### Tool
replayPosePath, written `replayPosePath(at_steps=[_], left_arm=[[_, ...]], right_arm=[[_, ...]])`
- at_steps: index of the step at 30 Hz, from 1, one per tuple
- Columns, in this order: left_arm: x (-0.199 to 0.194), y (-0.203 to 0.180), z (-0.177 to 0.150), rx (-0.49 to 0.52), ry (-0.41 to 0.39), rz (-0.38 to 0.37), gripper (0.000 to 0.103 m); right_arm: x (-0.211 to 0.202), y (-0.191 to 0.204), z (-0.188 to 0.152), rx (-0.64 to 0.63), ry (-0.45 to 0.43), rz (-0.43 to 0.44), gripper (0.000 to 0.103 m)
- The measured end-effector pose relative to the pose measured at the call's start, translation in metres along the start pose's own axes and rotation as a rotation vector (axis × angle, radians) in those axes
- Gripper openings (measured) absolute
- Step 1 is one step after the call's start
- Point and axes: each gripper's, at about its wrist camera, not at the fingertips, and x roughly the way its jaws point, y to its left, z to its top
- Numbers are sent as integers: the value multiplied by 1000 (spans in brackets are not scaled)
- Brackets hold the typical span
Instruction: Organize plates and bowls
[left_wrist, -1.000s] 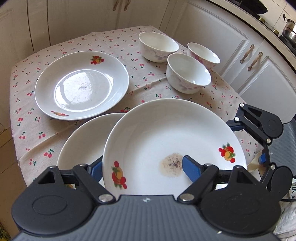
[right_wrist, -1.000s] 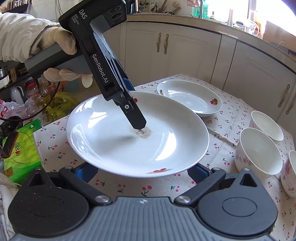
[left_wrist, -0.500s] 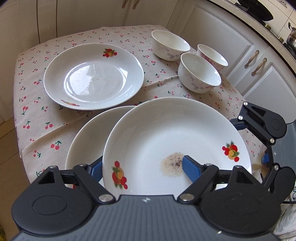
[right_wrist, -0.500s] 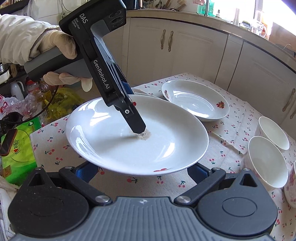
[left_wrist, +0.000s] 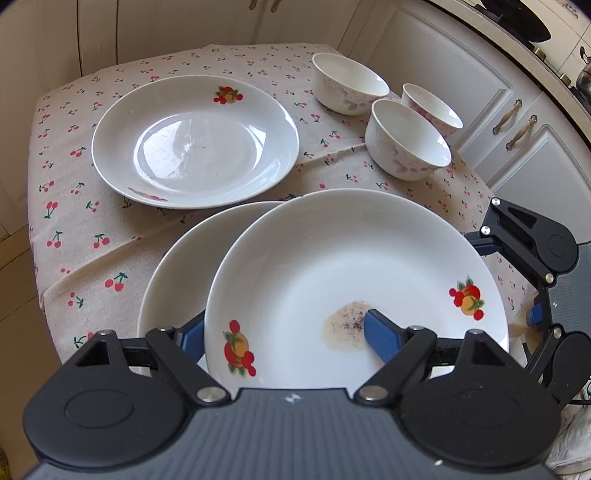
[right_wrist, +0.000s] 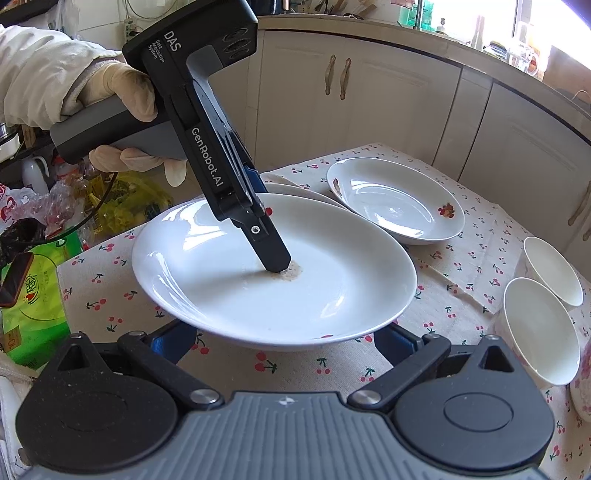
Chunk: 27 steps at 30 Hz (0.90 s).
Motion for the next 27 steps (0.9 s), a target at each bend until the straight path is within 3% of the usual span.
replayPosePath(at_steps=[27], left_arm=[[7, 3, 6, 16, 47, 35, 85]], right_arm=[[3, 5, -3, -6, 1, 26, 103]])
